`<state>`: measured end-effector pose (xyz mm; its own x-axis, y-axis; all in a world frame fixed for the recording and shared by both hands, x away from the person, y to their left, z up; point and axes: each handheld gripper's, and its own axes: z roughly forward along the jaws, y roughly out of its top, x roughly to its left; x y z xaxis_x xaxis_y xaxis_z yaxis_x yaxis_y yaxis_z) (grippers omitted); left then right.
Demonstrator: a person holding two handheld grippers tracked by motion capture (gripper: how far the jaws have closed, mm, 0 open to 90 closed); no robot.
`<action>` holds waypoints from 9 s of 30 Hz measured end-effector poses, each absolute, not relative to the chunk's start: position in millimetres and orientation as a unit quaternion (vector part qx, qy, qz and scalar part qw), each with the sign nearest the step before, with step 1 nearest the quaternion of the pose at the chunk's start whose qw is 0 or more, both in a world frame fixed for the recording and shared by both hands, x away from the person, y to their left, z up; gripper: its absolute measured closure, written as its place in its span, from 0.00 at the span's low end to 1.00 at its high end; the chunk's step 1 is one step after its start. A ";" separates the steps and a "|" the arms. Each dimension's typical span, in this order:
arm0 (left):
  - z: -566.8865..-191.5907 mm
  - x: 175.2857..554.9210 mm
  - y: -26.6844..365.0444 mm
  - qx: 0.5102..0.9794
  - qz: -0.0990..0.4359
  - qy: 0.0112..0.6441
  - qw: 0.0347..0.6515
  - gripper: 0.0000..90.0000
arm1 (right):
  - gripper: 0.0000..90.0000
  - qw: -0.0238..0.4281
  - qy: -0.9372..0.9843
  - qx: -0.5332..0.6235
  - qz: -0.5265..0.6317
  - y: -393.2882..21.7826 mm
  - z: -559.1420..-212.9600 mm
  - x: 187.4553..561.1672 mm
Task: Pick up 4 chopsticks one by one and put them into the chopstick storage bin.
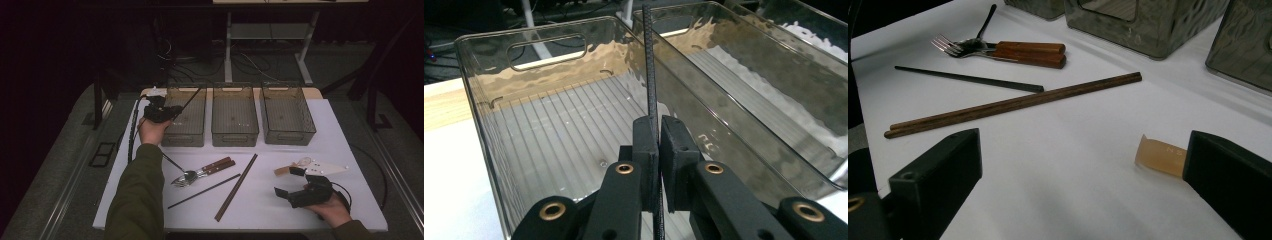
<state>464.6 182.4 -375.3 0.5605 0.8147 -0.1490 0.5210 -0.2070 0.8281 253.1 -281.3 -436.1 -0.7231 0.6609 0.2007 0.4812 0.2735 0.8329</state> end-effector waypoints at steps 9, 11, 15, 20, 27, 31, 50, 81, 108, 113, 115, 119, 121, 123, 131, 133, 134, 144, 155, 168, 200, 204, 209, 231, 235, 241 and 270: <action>-379.2 482.5 175.1 0.757 0.165 0.456 0.438 0.95 | 0.03 0.094 0.790 0.358 0.488 -282.1 -435.1 252.3; -381.4 484.0 173.6 0.757 0.166 0.462 0.431 0.95 | 0.03 0.093 0.791 0.358 0.488 -282.2 -434.8 252.0; -385.7 486.1 171.9 0.761 0.167 0.467 0.419 0.95 | 0.03 0.092 0.791 0.357 0.489 -281.9 -434.3 251.4; -385.1 486.6 172.5 0.756 0.173 0.473 0.418 0.92 | 0.03 0.092 0.791 0.356 0.489 -281.5 -434.5 251.6; -384.8 484.9 170.5 0.760 0.175 0.466 0.417 0.82 | 0.03 0.092 0.792 0.355 0.488 -281.3 -434.5 251.4; -382.7 481.1 169.4 0.767 0.169 0.454 0.420 0.78 | 0.03 0.093 0.792 0.356 0.487 -280.6 -434.9 251.8; -364.1 442.0 166.6 0.796 0.145 0.376 0.452 0.57 | 0.03 0.093 0.793 0.359 0.484 -280.9 -436.1 252.5; -383.6 353.0 155.5 0.816 0.101 0.310 0.478 0.33 | 0.03 0.098 0.791 0.364 0.482 -283.6 -436.4 252.6; -409.2 294.4 131.2 0.846 0.064 0.253 0.465 0.31 | 0.03 0.089 0.802 0.343 0.481 -283.5 -438.8 266.5; -411.9 284.9 132.0 0.848 0.066 0.245 0.465 0.40 | 0.03 0.085 0.805 0.343 0.477 -283.7 -440.2 268.1; -414.4 281.7 133.3 0.850 0.065 0.243 0.463 0.44 | 0.03 0.086 0.804 0.343 0.478 -283.5 -440.0 267.7; -421.9 276.1 133.4 0.856 0.057 0.236 0.457 0.58 | 0.03 0.088 0.805 0.346 0.474 -283.9 -440.1 266.9; -426.1 276.1 132.9 0.858 0.049 0.239 0.451 0.64 | 0.03 0.088 0.806 0.346 0.473 -283.5 -440.0 266.1; -429.4 275.9 130.8 0.863 0.045 0.241 0.442 0.68 | 0.03 0.090 0.807 0.343 0.472 -282.9 -440.5 266.0; -438.6 278.0 124.2 0.877 0.035 0.236 0.417 0.80 | 0.03 0.091 0.809 0.345 0.468 -282.4 -441.0 264.6; -442.1 278.3 121.8 0.880 0.035 0.240 0.408 0.83 | 0.03 0.091 0.809 0.344 0.468 -282.2 -440.9 264.4; -443.5 278.6 120.8 0.882 0.033 0.242 0.404 0.83 | 0.03 0.092 0.808 0.344 0.469 -281.9 -441.1 264.4; -450.1 279.0 115.1 0.891 0.037 0.233 0.388 0.89 | 0.03 0.093 0.809 0.343 0.468 -281.8 -441.1 264.3; -451.9 278.3 116.0 0.889 0.043 0.233 0.393 0.95 | 0.03 0.094 0.808 0.343 0.469 -282.1 -440.4 263.3; -448.7 280.8 117.2 0.887 0.033 0.241 0.393 0.95 | 0.03 0.093 0.807 0.344 0.471 -282.8 -439.9 263.1; -429.8 278.8 118.0 0.883 0.022 0.228 0.409 0.95 | 0.03 0.088 0.800 0.347 0.482 -284.8 -438.8 264.8; -426.8 279.1 118.9 0.882 0.022 0.230 0.411 0.95 | 0.03 0.088 0.801 0.345 0.482 -284.6 -438.9 264.4; -422.3 279.6 119.5 0.881 0.020 0.228 0.414 0.95 | 0.03 0.088 0.800 0.346 0.482 -284.7 -438.9 264.7; -406.4 292.2 122.9 0.879 0.019 0.229 0.417 0.95 | 0.03 0.088 0.794 0.353 0.486 -286.1 -438.0 265.0; -401.7 298.0 125.8 0.876 0.022 0.233 0.422 0.95 | 0.03 0.088 0.793 0.357 0.486 -287.5 -438.9 264.9; -394.9 307.5 130.8 0.870 0.030 0.241 0.430 0.95 | 0.03 0.088 0.792 0.359 0.486 -288.4 -439.1 265.0; -368.1 360.2 143.2 0.852 0.076 0.277 0.437 0.95 | 0.03 0.091 0.786 0.366 0.490 -289.8 -439.3 264.5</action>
